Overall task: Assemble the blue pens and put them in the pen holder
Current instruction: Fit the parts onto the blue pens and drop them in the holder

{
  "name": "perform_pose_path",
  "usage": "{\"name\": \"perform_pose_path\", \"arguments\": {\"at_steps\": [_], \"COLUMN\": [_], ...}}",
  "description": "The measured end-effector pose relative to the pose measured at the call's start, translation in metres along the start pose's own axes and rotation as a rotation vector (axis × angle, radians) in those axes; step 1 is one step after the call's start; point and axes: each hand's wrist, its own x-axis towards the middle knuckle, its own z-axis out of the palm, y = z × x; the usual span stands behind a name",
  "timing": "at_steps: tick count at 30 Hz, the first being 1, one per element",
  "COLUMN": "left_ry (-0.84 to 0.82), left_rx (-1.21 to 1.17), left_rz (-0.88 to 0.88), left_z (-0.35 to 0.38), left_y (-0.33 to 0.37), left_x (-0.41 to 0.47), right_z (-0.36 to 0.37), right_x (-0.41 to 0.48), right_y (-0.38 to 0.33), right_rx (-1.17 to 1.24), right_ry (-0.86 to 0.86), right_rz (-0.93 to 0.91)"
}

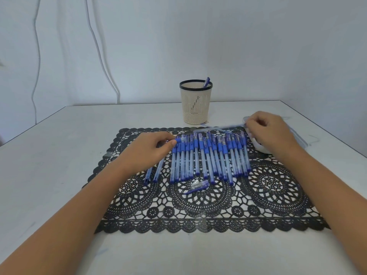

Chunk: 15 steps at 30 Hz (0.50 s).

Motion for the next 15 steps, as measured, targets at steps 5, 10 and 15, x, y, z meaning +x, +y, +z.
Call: {"name": "perform_pose_path", "arguments": {"at_steps": [5,10,15], "left_ry": [0.074,0.07,0.053], "left_rx": [0.047,0.042,0.039], "left_rz": [-0.012,0.001,0.018], "left_z": [0.009,0.011,0.012], "left_y": [-0.009,-0.008,-0.006], "left_x": [0.001,0.0,0.001], "right_z": [0.005,0.017,0.019], "right_x": [0.01,0.02,0.02], "right_y": [0.021,0.036,0.035], "right_rx": [-0.186,-0.483,-0.683], "right_ry": [0.235,0.165,0.035], "right_rz": [0.062,0.002,0.054]}}
